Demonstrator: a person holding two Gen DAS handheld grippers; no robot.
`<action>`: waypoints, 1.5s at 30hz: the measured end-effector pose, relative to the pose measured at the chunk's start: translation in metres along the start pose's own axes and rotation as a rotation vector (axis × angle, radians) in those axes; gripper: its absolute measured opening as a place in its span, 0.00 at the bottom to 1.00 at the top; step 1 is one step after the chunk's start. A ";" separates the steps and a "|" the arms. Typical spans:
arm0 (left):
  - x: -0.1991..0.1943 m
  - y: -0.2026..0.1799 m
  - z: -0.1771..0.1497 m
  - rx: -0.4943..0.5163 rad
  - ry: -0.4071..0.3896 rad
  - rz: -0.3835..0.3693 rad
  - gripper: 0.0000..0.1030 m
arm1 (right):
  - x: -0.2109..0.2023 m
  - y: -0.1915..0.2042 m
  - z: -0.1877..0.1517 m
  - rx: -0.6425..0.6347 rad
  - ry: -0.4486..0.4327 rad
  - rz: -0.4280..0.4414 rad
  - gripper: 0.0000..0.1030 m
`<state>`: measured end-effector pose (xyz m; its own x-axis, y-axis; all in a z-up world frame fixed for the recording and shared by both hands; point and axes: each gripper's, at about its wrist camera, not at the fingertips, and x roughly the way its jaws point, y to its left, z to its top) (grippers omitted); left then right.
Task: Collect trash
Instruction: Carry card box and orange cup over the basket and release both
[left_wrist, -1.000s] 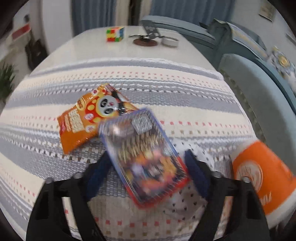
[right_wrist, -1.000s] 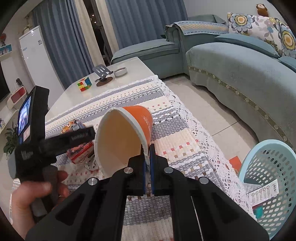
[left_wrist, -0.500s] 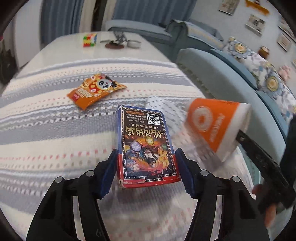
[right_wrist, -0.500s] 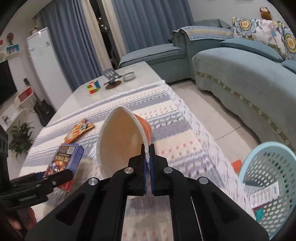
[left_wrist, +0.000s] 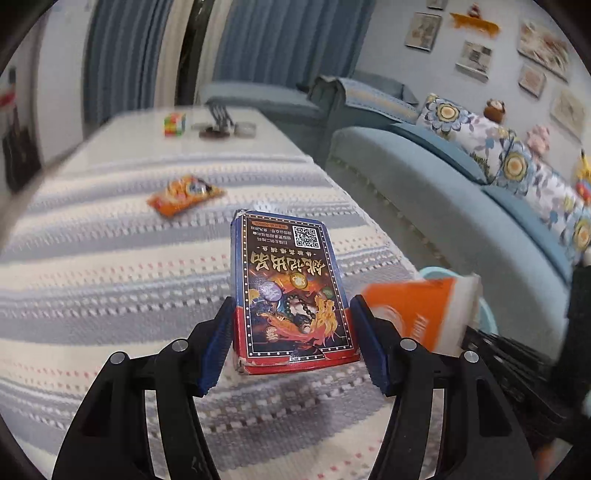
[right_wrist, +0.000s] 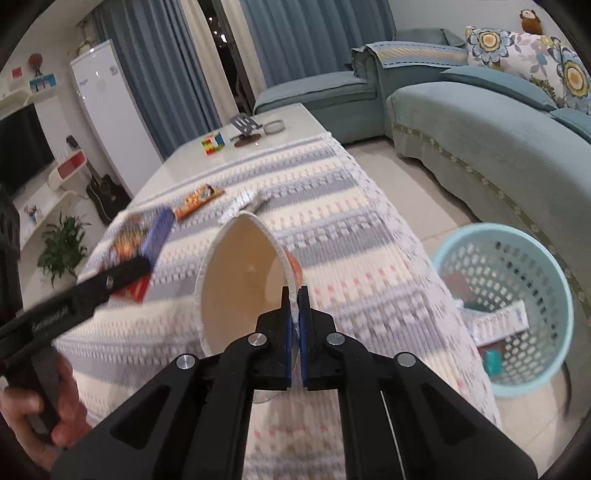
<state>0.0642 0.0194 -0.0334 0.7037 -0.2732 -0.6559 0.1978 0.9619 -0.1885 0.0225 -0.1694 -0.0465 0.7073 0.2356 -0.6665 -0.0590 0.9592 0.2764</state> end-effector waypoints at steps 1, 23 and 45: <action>0.001 -0.001 0.001 0.003 0.001 0.003 0.58 | -0.002 -0.001 -0.004 0.001 0.007 -0.004 0.02; 0.015 -0.011 -0.005 0.070 0.028 0.009 0.58 | -0.012 -0.006 -0.013 0.046 0.005 -0.061 0.02; 0.003 -0.188 0.056 0.285 -0.114 -0.292 0.58 | -0.109 -0.194 0.020 0.367 -0.247 -0.333 0.02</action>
<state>0.0673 -0.1626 0.0405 0.6577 -0.5476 -0.5172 0.5697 0.8109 -0.1340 -0.0291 -0.3848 -0.0134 0.7925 -0.1576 -0.5892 0.4147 0.8476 0.3311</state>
